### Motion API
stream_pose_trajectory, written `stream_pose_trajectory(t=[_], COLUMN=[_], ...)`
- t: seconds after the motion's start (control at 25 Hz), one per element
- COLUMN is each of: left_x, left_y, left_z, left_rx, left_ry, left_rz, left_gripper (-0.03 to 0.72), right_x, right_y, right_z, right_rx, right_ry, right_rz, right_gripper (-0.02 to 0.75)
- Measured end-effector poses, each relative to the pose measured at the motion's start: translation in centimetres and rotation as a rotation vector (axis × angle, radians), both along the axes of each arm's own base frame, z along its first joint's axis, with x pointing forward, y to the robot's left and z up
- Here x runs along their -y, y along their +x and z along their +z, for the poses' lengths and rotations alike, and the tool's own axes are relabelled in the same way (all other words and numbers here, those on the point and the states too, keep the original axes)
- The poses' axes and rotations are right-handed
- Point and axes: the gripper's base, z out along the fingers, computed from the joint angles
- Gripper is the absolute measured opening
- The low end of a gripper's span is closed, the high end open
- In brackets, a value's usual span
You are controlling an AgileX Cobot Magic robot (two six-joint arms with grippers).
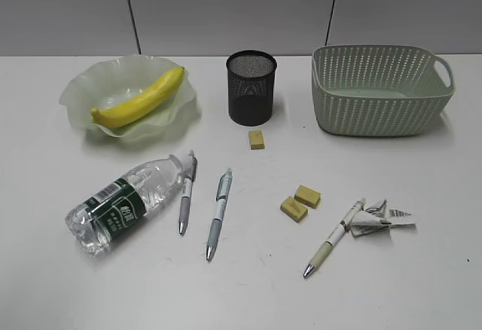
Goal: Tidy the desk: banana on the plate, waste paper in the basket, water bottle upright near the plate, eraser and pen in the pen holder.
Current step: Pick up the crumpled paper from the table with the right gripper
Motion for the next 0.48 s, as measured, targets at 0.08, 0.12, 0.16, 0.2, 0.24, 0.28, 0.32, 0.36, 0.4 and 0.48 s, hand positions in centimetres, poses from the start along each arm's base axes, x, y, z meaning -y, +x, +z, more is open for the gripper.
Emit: stream_pose_trajectory(t=[0.08,0.12,0.16,0.2,0.24,0.28,0.32,0.36,0.4,0.48], left_x=[-0.6,-0.8,-1.0,-1.2,-1.3,-1.4,-1.5,-1.6,-1.6,-1.6], left_y=[-2.3,-3.4,-4.2,-5.2,-5.7,-6.2,-6.6,-6.9,-7.0,-7.1], left_z=[-2.0,-3.1,-4.0,-5.2,-6.4,-7.4,-8.7,-9.9,-10.9,-12.6], left_rx=[0.02,0.031,0.04,0.055,0.052,0.053,0.055,0.055,0.06,0.067], left_ry=[-0.006,-0.009,-0.012,-0.023,-0.026,-0.028,-0.029,-0.029,-0.03,-0.037], left_rz=[0.001,0.001,0.001,-0.004,-0.007,-0.008,-0.008,-0.008,-0.008,-0.011], left_gripper=[0.416,0.416,0.416,0.416,0.416,0.416,0.416,0.416,0.416,0.416], right_x=[0.0,0.0,0.0,0.0,0.0,0.0,0.0,0.0,0.0,0.0], right_y=[0.0,0.0,0.0,0.0,0.0,0.0,0.0,0.0,0.0,0.0], right_z=[0.0,0.0,0.0,0.0,0.0,0.0,0.0,0.0,0.0,0.1], right_rx=[0.0,0.0,0.0,0.0,0.0,0.0,0.0,0.0,0.001,0.005], right_ry=[0.0,0.0,0.0,0.0,0.0,0.0,0.0,-0.002,-0.002,-0.014], right_rz=[0.0,0.0,0.0,0.0,0.0,0.0,0.0,0.001,0.001,0.006], right_gripper=[0.456,0.456,0.456,0.456,0.456,0.456,0.456,0.456,0.456,0.456])
